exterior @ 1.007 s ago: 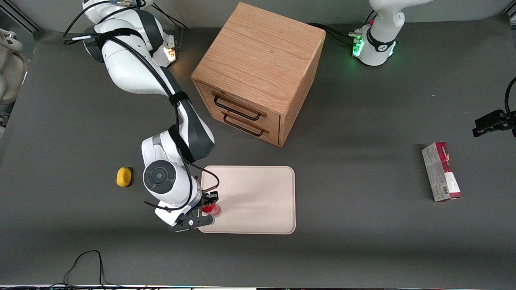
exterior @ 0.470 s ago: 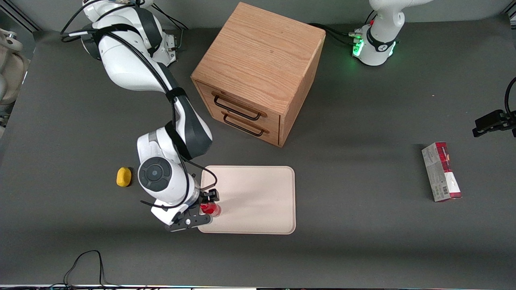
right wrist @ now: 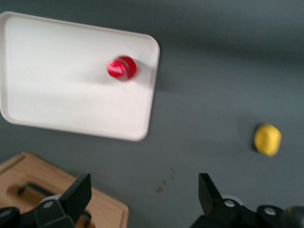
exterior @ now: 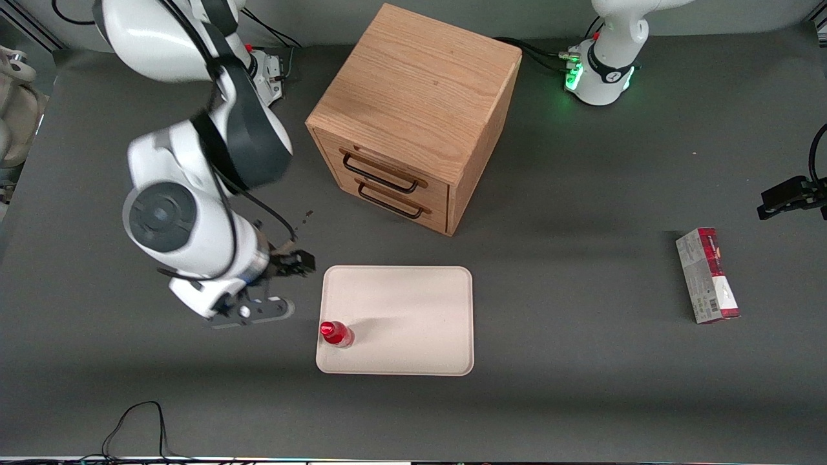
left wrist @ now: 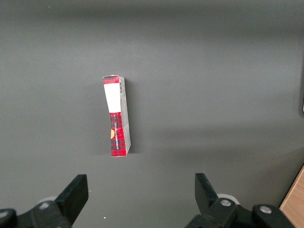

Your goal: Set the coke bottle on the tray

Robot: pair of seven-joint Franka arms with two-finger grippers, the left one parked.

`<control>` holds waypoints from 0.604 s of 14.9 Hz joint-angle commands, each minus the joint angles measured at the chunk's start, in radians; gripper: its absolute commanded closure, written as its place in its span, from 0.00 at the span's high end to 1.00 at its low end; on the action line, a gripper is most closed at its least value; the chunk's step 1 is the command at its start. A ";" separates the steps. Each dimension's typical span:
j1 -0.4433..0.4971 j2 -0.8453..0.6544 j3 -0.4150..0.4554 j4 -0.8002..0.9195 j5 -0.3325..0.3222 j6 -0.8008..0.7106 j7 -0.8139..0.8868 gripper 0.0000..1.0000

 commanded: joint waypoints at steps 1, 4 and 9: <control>-0.003 -0.091 -0.046 -0.046 -0.014 -0.107 -0.022 1.00; -0.046 -0.247 -0.083 -0.214 -0.003 -0.103 -0.109 1.00; -0.159 -0.519 -0.073 -0.583 0.003 0.087 -0.140 1.00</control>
